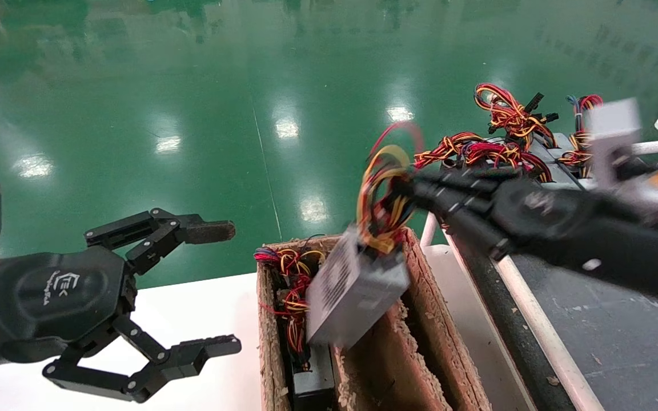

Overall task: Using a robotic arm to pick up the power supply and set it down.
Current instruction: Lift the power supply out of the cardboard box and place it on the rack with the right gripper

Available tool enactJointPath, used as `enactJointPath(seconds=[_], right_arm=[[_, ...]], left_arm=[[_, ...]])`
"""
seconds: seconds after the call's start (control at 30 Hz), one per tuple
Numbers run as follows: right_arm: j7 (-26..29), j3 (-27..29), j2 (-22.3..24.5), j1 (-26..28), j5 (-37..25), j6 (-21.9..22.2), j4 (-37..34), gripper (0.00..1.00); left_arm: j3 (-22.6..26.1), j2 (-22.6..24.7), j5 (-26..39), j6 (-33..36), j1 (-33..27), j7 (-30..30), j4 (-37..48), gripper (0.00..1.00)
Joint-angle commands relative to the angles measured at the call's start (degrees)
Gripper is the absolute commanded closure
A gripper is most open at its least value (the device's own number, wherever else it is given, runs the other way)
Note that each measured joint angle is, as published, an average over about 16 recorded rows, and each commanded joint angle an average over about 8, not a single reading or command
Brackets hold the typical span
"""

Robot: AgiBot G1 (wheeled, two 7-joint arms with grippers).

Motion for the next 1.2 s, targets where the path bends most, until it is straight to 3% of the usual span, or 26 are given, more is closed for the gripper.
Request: enactJointPath(seconds=[0.03, 0.43, 0.83, 1.2], right_arm=[[-0.49, 1.05, 0.83, 0.45, 1.07, -0.35, -1.25, 1.0], [-4.39, 3.16, 6.36, 4.71, 0.45, -3.83, -10.73, 1.0], [-8.8, 4.27, 12.98, 7.05, -0.26, -10.06, -21.49, 1.0], [-13.25, 3.27, 15.98, 8.73, -3.84, -11.4, -30.25, 1.0]], left_arm=[[0.0, 0.0, 0.0, 0.0, 0.0, 0.0, 0.0, 0.0], [0.0, 0.0, 0.0, 0.0, 0.0, 0.0, 0.0, 0.0], [0.0, 0.0, 0.0, 0.0, 0.0, 0.0, 0.0, 0.0], [0.01, 0.0, 0.0, 0.0, 0.0, 0.0, 0.0, 0.0]])
